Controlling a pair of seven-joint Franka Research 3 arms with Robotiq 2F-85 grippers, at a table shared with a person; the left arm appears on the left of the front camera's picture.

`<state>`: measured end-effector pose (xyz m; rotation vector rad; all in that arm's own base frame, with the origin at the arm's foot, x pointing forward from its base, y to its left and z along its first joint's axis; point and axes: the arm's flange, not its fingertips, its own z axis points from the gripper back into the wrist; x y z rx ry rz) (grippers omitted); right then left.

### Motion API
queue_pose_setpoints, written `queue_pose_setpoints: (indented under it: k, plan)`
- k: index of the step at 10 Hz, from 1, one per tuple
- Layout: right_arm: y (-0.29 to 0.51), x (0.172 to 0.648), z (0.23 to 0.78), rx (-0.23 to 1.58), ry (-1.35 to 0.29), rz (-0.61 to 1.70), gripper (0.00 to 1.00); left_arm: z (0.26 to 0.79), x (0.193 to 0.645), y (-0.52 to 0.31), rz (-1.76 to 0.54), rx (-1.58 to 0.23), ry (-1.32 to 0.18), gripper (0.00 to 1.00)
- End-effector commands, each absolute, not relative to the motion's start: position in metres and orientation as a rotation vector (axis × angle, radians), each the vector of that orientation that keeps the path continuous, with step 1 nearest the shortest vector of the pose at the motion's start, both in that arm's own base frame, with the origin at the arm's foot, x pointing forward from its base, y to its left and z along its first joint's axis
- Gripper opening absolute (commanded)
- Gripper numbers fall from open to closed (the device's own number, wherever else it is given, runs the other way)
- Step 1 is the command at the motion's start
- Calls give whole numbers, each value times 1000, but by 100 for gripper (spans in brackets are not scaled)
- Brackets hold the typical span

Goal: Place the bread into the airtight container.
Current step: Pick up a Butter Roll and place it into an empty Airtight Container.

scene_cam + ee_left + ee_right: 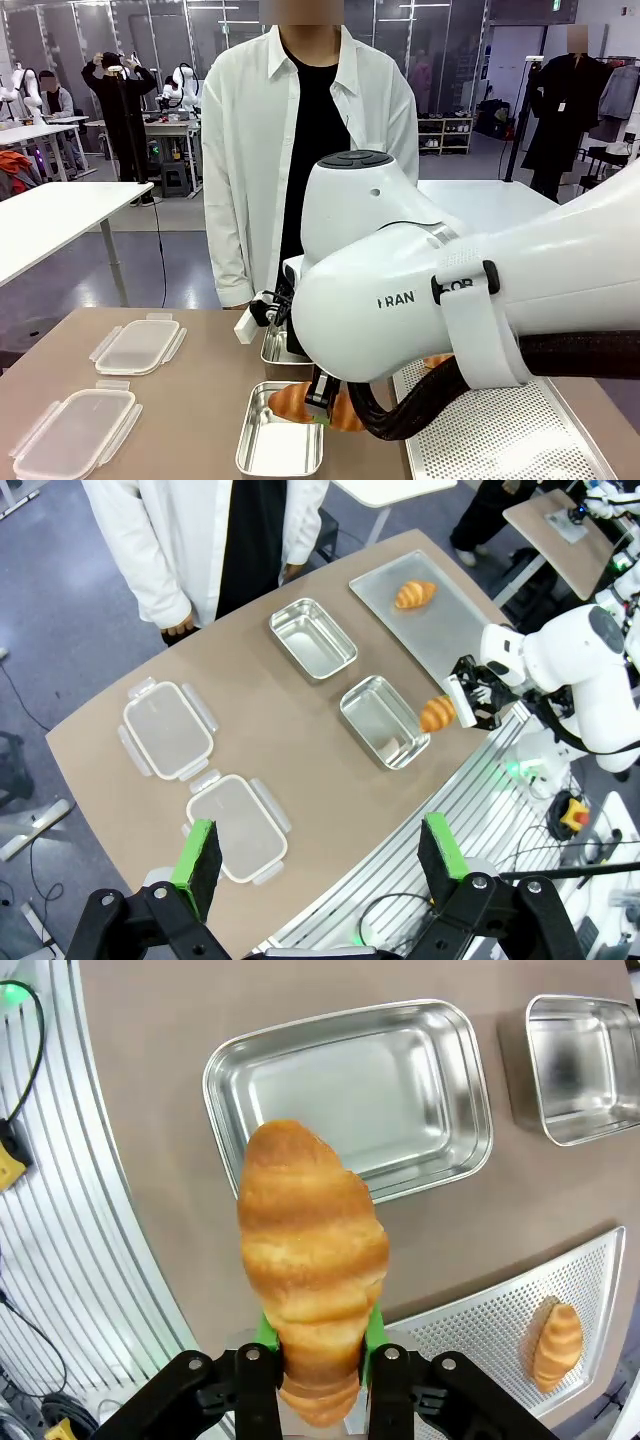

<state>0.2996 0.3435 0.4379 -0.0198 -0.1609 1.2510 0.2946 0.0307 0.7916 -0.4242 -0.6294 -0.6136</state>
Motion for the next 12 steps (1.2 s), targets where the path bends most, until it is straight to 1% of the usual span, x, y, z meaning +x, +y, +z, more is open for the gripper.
queue_pose_setpoints:
  k: [1, 5, 6, 7, 8, 9, 12]
  plan:
    - [339, 298, 438, -34, -167, 1253, 35, 793, 294, 30, -630, -439, -633, 100]
    - [342, 299, 439, -22, -163, 1250, 35, 793, 294, 30, -630, -439, -633, 100]
    - [345, 305, 438, -11, -254, 1100, 35, 793, 294, 30, -630, -439, -633, 100]
    - [348, 313, 437, 45, -280, 967, 35, 793, 294, 30, -630, -439, -633, 100]
    - [353, 319, 435, 80, -273, 803, 35, 793, 294, 30, -630, -439, -633, 100]
    - [357, 324, 433, 52, -280, 662, 35, 793, 294, 30, -630, -439, -633, 100]
    - [379, 329, 413, 134, -231, 330, 35, 793, 294, 30, -630, -439, -633, 100]
